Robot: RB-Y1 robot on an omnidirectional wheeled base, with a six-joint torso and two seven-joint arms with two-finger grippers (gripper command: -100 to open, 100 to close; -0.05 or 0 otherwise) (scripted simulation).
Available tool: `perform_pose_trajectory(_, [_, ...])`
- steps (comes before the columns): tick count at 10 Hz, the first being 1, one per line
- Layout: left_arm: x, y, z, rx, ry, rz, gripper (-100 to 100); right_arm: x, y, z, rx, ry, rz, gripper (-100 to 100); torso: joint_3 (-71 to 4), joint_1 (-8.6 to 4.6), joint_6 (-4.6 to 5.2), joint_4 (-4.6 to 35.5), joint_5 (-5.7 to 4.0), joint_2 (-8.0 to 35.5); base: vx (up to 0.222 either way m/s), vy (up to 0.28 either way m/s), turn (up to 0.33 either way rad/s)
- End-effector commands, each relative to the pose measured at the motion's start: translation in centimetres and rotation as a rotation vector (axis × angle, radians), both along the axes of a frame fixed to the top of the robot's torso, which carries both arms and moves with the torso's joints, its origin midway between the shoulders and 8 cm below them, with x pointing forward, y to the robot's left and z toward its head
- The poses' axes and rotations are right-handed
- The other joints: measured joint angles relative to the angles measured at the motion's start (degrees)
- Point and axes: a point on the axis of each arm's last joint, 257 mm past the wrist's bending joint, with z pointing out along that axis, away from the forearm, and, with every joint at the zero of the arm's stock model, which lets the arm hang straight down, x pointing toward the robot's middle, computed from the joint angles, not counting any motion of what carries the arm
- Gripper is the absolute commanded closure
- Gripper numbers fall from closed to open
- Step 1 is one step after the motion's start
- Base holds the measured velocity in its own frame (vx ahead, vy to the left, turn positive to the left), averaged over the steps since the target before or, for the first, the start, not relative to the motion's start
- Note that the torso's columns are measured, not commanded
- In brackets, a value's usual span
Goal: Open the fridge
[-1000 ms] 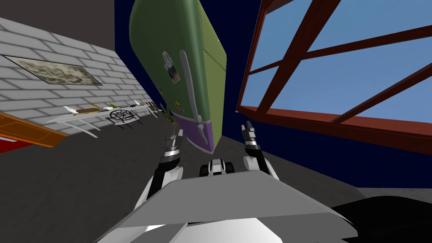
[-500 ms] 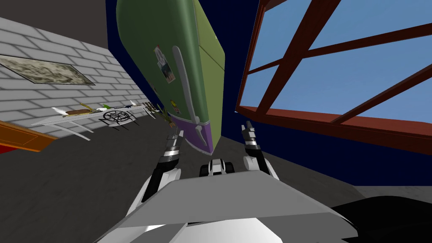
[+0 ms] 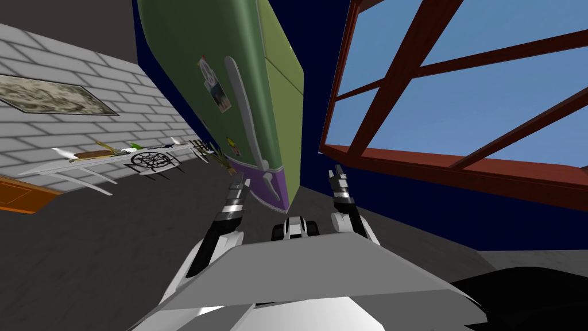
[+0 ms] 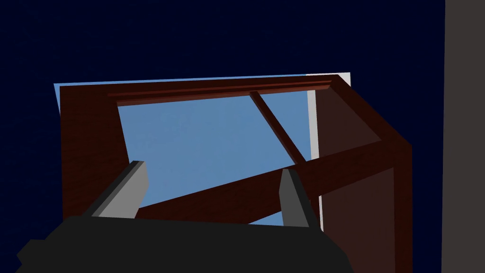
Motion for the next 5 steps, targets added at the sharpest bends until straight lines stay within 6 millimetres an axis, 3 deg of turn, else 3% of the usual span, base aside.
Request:
perform_pose_trajectory(1, [0.12,-0.02,-0.53,0.020,0.039,0.003,-100,0.00,0.00,0.00,0.000,0.000,0.000,0,0.0,0.03,0.00,0.0,0.01,0.0,0.038,-0.010,-0.028])
perform_pose_trajectory(5, [0.22,-0.04,-1.46,0.066,0.107,0.003,-100,0.00,0.00,0.00,0.000,0.000,0.000,0,0.0,0.00,0.00,0.0,0.00,0.0,0.051,-0.015,-0.036])
